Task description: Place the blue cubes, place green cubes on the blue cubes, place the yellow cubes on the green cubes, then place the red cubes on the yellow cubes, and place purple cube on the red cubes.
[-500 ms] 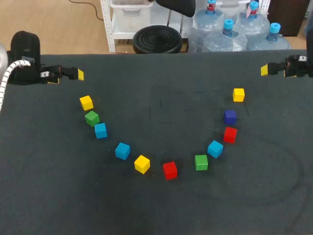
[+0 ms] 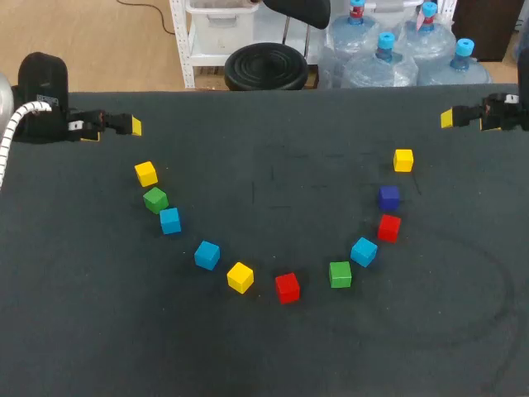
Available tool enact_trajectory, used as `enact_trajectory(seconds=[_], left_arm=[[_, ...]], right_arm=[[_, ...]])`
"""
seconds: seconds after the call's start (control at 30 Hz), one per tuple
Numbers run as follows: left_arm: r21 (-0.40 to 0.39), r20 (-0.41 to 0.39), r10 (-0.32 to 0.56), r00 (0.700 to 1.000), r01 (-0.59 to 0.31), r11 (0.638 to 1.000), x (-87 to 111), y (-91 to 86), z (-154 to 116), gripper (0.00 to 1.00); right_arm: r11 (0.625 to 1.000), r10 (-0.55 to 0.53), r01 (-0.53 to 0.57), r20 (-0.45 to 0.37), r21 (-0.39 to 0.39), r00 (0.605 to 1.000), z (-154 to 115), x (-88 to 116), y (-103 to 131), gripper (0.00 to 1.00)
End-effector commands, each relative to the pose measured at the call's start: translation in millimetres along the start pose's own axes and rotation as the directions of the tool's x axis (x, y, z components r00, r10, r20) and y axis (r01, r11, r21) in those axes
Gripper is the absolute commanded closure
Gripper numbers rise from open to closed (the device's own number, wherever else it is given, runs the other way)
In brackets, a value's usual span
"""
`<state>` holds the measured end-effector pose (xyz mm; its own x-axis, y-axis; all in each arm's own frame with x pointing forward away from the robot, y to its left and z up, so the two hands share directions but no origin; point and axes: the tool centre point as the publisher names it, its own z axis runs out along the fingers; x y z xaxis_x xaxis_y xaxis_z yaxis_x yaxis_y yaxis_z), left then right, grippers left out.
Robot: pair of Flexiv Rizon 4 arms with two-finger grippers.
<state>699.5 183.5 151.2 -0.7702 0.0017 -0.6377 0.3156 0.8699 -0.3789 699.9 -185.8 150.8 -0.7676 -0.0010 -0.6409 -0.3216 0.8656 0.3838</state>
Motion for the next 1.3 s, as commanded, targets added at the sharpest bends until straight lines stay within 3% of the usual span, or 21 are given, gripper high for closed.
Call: enact_trajectory(seconds=[0.03, 0.33, 0.43, 0.53, 0.63, 0.67, 0.73, 0.77, 0.8, 0.87, 0.93, 0.97, 1.1, 1.17, 1.3], left_arm=[[0.006, 0.004, 0.001, 1.000, -0.001, 1.000, 0.5, 1.4, 0.3, 0.00], [0.006, 0.004, 0.001, 1.000, -0.001, 1.000, 0.5, 1.4, 0.3, 0.00], [-0.031, -0.032, 0.150, 0.988, -0.151, 0.988, -3.6, 3.4, 5.0, 0.00], [-0.048, -0.066, 0.299, 0.952, -0.302, 0.952, -7.0, 4.9, 9.5, 0.00], [-0.056, -0.103, 0.472, 0.875, -0.479, 0.876, -8.4, 0.9, 12.5, 0.00], [-0.056, -0.112, 0.543, 0.832, -0.551, 0.832, -9.1, -1.2, 14.1, 0.00], [-0.055, -0.125, 0.617, 0.777, -0.626, 0.778, -10.3, -3.2, 16.0, 0.00], [-0.051, -0.141, 0.687, 0.713, -0.699, 0.714, -10.3, -6.0, 18.1, 0.00], [-0.046, -0.149, 0.718, 0.679, -0.731, 0.681, -10.2, -7.5, 19.1, 0.00], [-0.018, -0.150, 0.798, 0.584, -0.808, 0.589, -10.2, -11.1, 20.9, 0.00], [0.028, -0.128, 0.862, 0.490, -0.867, 0.497, -10.1, -14.0, 21.1, 0.00], [0.086, -0.102, 0.905, 0.412, -0.903, 0.421, -9.0, -16.3, 20.5, 0.00], [0.169, -0.033, 0.974, 0.224, -0.959, 0.226, -6.6, -21.8, 19.2, 0.00], [0.193, -0.010, 0.986, 0.167, -0.967, 0.166, -5.7, -23.0, 18.8, 0.00], [0.193, -0.010, 0.986, 0.167, -0.967, 0.166, -5.7, -23.0, 18.8, 0.00]], right_arm=[[1.000, 0.000, 0.000, 0.001, 0.002, 1.000, 0.2, 0.2, 0.4, 0.00], [1.000, 0.000, 0.000, 0.001, 0.002, 1.000, 0.2, 0.2, 0.4, 0.00], [1.000, 0.000, 0.000, 0.001, 0.002, 1.000, 0.2, 0.2, 0.4, 0.00], [1.000, 0.000, 0.000, 0.001, 0.002, 1.000, 0.2, 0.2, 0.4, 0.00], [1.000, 0.000, 0.000, 0.001, 0.002, 1.000, 0.2, 0.2, 0.4, 0.00], [1.000, 0.000, 0.000, 0.001, 0.002, 1.000, 0.2, 0.2, 0.4, 0.00], [1.000, 0.000, 0.000, 0.001, 0.002, 1.000, 0.2, 0.2, 0.4, 0.00], [1.000, 0.000, 0.000, 0.001, 0.002, 1.000, 0.2, 0.2, 0.4, 0.00], [1.000, 0.000, 0.000, 0.001, 0.002, 1.000, 0.2, 0.2, 0.4, 0.00], [1.000, 0.000, 0.000, 0.001, 0.002, 1.000, 0.2, 0.2, 0.4, 0.00], [1.000, 0.000, 0.000, 0.001, 0.002, 1.000, 0.2, 0.2, 0.4, 0.00], [1.000, 0.000, 0.000, 0.001, 0.002, 1.000, 0.2, 0.2, 0.4, 0.00], [1.000, 0.000, 0.000, 0.001, 0.002, 1.000, 0.2, 0.2, 0.4, 0.00], [1.000, 0.000, 0.000, 0.001, 0.002, 1.000, 0.2, 0.2, 0.4, 0.00], [1.000, 0.000, 0.000, 0.001, 0.002, 1.000, 0.2, 0.2, 0.4, 0.00]])
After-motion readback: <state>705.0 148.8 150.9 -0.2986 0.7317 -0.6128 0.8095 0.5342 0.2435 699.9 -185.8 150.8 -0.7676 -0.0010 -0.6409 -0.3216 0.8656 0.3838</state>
